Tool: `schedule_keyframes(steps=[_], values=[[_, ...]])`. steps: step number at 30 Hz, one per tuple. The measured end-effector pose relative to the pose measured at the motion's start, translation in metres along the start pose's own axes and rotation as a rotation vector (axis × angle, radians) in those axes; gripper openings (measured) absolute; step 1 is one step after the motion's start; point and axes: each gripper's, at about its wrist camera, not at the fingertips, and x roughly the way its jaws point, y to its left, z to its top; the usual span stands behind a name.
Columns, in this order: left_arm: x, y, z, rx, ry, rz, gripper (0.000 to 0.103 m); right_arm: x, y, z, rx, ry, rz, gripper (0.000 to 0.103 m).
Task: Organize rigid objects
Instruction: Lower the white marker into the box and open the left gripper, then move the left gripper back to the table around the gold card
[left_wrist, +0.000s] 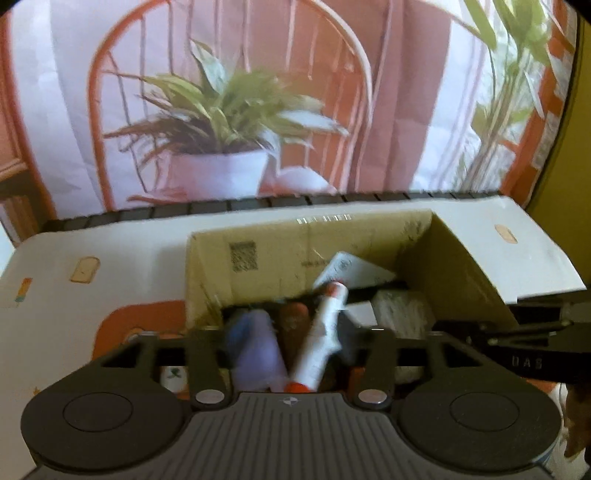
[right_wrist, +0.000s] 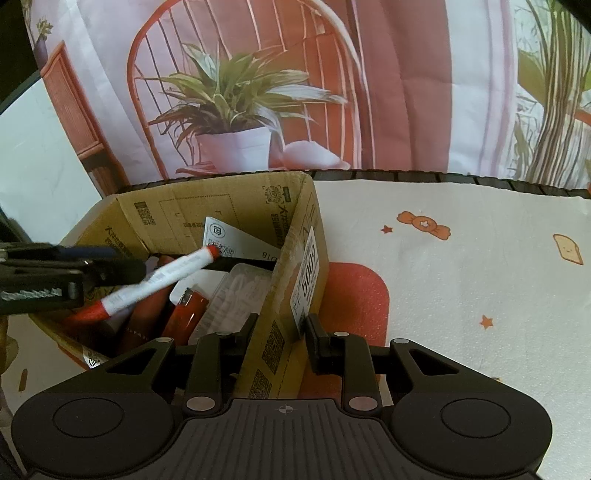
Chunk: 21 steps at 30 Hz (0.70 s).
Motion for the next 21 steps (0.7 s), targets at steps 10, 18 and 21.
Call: schedule_keyframes(steps=[10, 18, 21], values=[[-0.045, -0.003, -0.009, -0.02, -0.12, -0.03, 0.095, 0.001, 0.001, 0.0, -0.01, 0.007, -0.001, 0.025], [-0.085, -0.016, -0.044, -0.006, -0.167, -0.076, 0.095, 0.001, 0.002, 0.001, -0.014, 0.012, -0.001, 0.025], [-0.1, -0.027, -0.058, 0.028, -0.162, -0.103, 0.093, 0.001, 0.002, 0.001, -0.016, 0.013, -0.002, 0.025]])
